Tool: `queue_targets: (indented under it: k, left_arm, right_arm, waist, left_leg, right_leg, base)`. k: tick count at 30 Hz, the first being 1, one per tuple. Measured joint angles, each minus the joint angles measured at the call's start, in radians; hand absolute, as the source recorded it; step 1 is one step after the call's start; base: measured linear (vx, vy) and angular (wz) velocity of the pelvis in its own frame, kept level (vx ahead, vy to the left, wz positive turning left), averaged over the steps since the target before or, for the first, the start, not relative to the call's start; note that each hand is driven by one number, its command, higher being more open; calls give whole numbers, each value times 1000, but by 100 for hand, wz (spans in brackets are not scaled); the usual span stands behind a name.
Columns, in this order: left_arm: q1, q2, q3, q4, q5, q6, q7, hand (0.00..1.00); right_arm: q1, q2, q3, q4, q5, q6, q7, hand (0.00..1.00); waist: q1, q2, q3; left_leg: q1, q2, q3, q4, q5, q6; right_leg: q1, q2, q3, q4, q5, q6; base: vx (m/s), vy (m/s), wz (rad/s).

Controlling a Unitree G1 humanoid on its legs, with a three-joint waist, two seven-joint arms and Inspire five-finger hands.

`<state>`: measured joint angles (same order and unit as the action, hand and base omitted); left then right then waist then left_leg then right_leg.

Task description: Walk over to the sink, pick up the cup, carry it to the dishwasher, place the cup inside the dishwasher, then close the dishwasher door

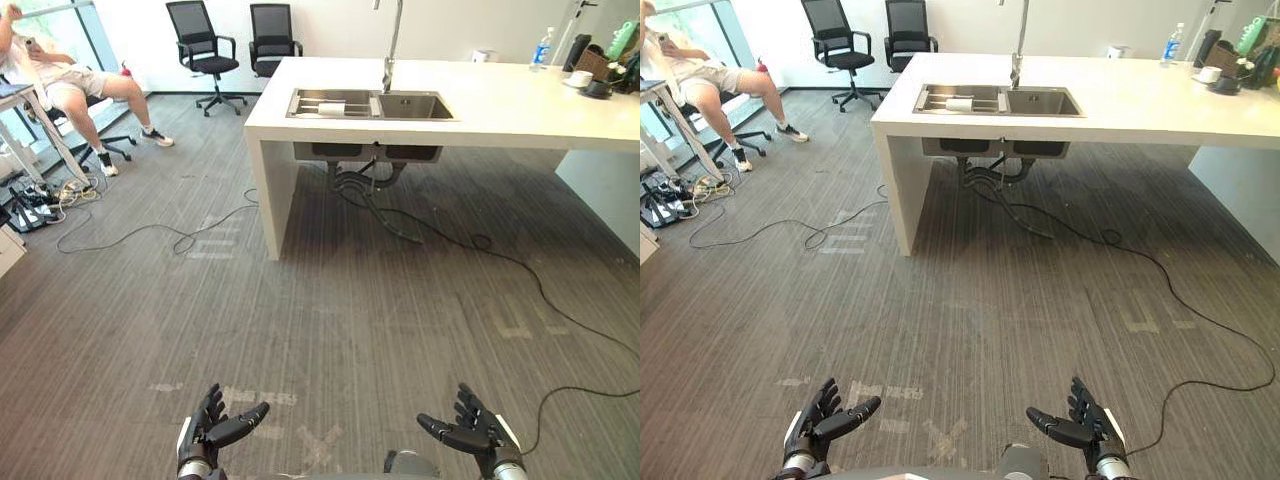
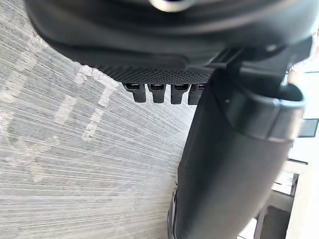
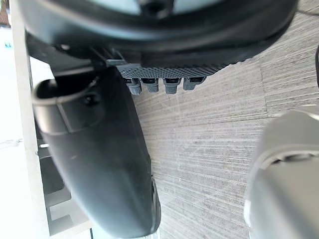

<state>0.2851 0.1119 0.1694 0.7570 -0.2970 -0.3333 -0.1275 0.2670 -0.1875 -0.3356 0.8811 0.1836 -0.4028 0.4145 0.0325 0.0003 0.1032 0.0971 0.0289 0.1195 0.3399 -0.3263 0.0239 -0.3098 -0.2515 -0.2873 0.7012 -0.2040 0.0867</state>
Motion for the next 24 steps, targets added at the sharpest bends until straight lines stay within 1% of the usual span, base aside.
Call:
queue_targets:
  k: [1,2,3,4,5,6,7,8,9,10,11,12,13,14,15,16,17,18,19,20,21,22,23,24]
  left_arm:
    - [-1,7,1,-3,0,-1,1,100]
    - [-2,12,3,-4,0,-1,2,100]
    - [-1,19,5,0,0,0,8,100]
    - [-3,11,6,9,-1,2,14,100]
    - [5,-3,8,10,-1,1,14,100]
    - [0,-22,11,9,1,-1,11,100]
    - [-4,-33,14,9,4,-2,11,100]
    - [-9,-53,19,10,7,-2,10,100]
    - [-11,-62,19,11,15,-2,10,100]
    - [-12,-67,17,11,27,-2,4,100]
    - [-14,-68,17,11,37,-2,-3,100]
    - [-14,-68,14,11,44,-3,-5,100]
    - [-14,-67,4,11,43,-3,-4,100]
    - [-14,-66,-1,11,43,-3,-3,100]
    - [-19,-68,-2,10,43,-3,-2,100]
    - [-27,-68,-2,10,43,-3,-2,100]
    - [-31,-69,-2,10,43,-3,-2,100]
    - [-32,-68,-2,10,42,-3,-2,100]
    - [-28,-68,-6,11,41,-4,-3,100]
    - [-27,-63,-8,19,40,-4,-2,100]
    - [-40,-44,-9,46,28,-1,2,100]
    - [-53,-35,-9,51,15,-2,2,100]
    - [-64,-34,-9,54,10,-2,2,100]
    - [-74,-42,-13,56,3,-2,2,100]
  right_arm:
    - [2,6,0,1,0,-12,9,100]
    - [2,12,2,2,0,-18,10,100]
    - [2,22,14,8,1,-24,4,100]
    - [0,18,24,18,1,-23,0,100]
    - [-4,23,40,22,1,-21,-8,100]
    - [-22,30,43,22,1,-21,-10,100]
    - [-27,31,45,22,0,-21,-10,100]
    - [-45,30,50,20,0,-21,-16,100]
    - [-54,29,57,20,0,-21,-26,100]
    - [-59,27,60,18,0,-21,-33,100]
    - [-61,27,60,15,0,-21,-37,100]
    - [-57,25,60,10,0,-21,-40,100]
    - [-57,20,59,8,1,-21,-41,100]
    - [-57,17,59,5,2,-21,-42,100]
    - [-59,16,64,-6,3,-21,-45,100]
    - [-64,16,67,-17,8,-20,-50,100]
    - [-64,16,68,-27,11,-20,-53,100]
    - [-63,16,72,-36,11,-20,-62,100]
    - [-55,10,83,-36,11,-22,-68,100]
    - [-55,11,91,-25,10,-20,-72,100]
    - [-59,36,116,-8,9,-13,-78,100]
    - [-63,44,133,-13,7,-13,-77,100]
    - [-63,47,136,-16,5,-13,-79,100]
    - [-64,52,136,-18,4,-13,-85,100]
  waist:
    - [-6,-9,2]
    - [-10,-19,2]
    - [-18,-36,-1]
    - [-20,-23,-6]
    - [-17,-3,-30]
    - [-18,9,-40]
    - [-17,15,-41]
    - [-13,24,-40]
    - [-10,24,-36]
    - [-3,27,-29]
    - [3,24,-22]
    - [9,21,-19]
    - [12,21,-18]
    - [18,20,-17]
    - [29,19,-10]
    - [33,18,5]
    - [37,17,10]
    - [39,19,13]
    - [42,47,14]
    - [49,53,12]
    - [53,13,13]
    - [53,-18,12]
    - [55,-21,10]
    - [62,-24,9]
  left_leg:
    - [0,9,-21,22,-24,-27]
    - [4,11,-31,31,-39,-37]
    - [30,18,-49,33,-67,-58]
    - [51,43,-57,29,-78,-68]
    - [62,76,-68,54,-74,-84]
    - [7,101,-88,177,-56,-58]
    - [-30,115,-90,258,-38,-51]
    - [-107,143,-91,432,42,-54]
    - [-170,169,-92,565,134,-56]
    - [-244,204,-79,709,150,-54]
    - [-285,210,-77,770,143,-47]
    - [-325,207,-73,788,134,-44]
    - [-371,199,-49,754,121,-43]
    - [-400,192,-20,695,104,-42]
    - [-428,180,29,565,93,-38]
    - [-440,160,51,452,93,-39]
    - [-451,143,60,371,97,-41]
    - [-461,113,59,187,165,-49]
    - [-460,117,52,50,268,-46]
    - [-452,124,53,73,350,-3]
    - [-452,92,81,127,280,11]
    - [-461,70,94,165,232,22]
    - [-468,64,99,187,210,27]
    - [-467,58,111,214,177,38]
  right_leg:
    - [2,17,17,-84,16,-5]
    - [7,21,24,-118,32,-11]
    - [25,24,25,-144,90,-34]
    - [42,40,6,-129,69,-43]
    - [74,75,-23,-141,30,-58]
    - [98,98,-41,-151,5,-68]
    - [111,109,-46,-158,-3,-75]
    - [146,130,-55,-181,-19,-89]
    - [184,143,-60,-213,-25,-96]
    - [248,165,-66,-268,-26,-99]
    - [301,171,-68,-309,-26,-99]
    - [349,173,-69,-351,-26,-99]
    - [400,172,-68,-398,-24,-95]
    - [428,166,-64,-428,-23,-93]
    - [463,155,-53,-457,-23,-92]
    - [487,142,-44,-467,-29,-84]
    - [496,130,-39,-466,-38,-68]
    - [503,110,-22,-448,-70,-31]
    - [518,119,-5,-417,-116,1]
    - [529,115,13,-394,-141,27]
    - [539,71,48,-376,-165,17]
    - [536,47,101,-362,-160,14]
    - [532,39,122,-350,-153,16]
    - [524,24,148,-326,-138,28]
  base:
    - [310,-171,43]
    - [371,-240,48]
    - [352,-235,36]
    - [494,-280,35]
    - [518,-266,23]
    - [514,-254,14]
    - [491,-259,5]
    - [473,-222,0]
    - [535,-209,3]
    - [425,-127,3]
    - [412,-86,3]
    - [397,-47,1]
    - [448,-7,-4]
    - [437,68,-16]
    - [369,108,-24]
    - [386,166,-25]
    - [387,207,-26]
    - [468,280,-32]
    - [411,258,-39]
    - [432,251,-34]
    - [444,232,-23]
    - [432,224,-8]
    - [349,197,-2]
    - [330,213,-15]
